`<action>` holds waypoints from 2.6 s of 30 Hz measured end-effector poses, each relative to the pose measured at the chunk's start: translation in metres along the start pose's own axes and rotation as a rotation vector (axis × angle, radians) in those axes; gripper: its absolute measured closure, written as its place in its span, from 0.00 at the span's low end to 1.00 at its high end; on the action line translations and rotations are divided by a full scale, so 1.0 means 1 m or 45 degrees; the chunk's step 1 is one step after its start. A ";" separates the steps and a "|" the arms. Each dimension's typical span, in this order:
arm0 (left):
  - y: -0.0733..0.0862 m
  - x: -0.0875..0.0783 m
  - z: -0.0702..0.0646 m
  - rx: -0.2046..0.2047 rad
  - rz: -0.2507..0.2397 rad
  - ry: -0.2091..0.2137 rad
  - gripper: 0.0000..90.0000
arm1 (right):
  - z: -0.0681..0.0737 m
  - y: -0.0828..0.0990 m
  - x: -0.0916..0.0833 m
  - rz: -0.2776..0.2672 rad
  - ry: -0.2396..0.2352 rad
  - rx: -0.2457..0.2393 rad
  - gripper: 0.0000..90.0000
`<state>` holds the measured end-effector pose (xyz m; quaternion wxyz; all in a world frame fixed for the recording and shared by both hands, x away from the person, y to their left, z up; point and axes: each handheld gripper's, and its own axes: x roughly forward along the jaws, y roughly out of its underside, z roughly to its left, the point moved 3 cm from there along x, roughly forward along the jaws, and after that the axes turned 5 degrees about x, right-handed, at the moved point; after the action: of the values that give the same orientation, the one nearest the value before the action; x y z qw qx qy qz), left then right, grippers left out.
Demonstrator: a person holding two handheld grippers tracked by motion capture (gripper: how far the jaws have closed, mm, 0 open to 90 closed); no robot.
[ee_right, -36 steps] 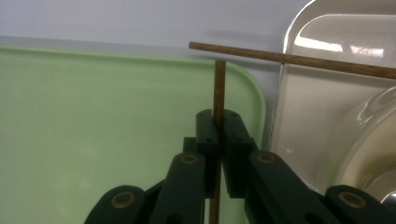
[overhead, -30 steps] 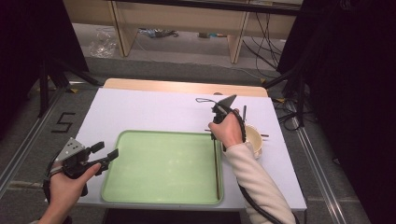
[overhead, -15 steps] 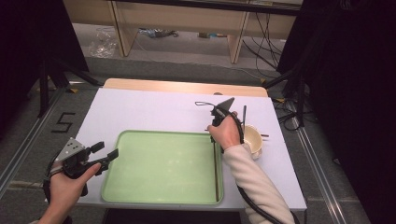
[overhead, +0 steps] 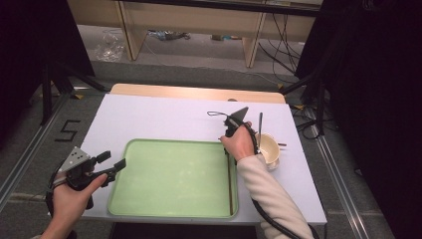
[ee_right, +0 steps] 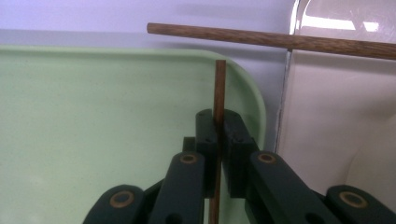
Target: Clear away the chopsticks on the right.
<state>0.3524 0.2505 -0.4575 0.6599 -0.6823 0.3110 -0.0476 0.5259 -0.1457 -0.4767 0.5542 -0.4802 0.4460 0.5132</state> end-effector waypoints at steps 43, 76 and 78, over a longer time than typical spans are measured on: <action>0.000 0.000 0.001 0.021 0.003 0.008 0.35 | 0.012 -0.006 -0.028 -0.173 -0.038 -0.422 0.77; 0.000 0.001 0.001 0.015 0.002 0.006 0.35 | 0.001 -0.016 -0.008 -0.200 0.524 -1.814 0.81; 0.000 0.001 0.001 0.014 0.001 0.005 0.35 | 0.001 -0.017 -0.007 -0.202 0.529 -1.812 0.81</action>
<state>0.3533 0.2512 -0.4579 0.6630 -0.6784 0.3124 -0.0505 0.5423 -0.1460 -0.4679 0.0489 -0.8408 0.0654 0.5352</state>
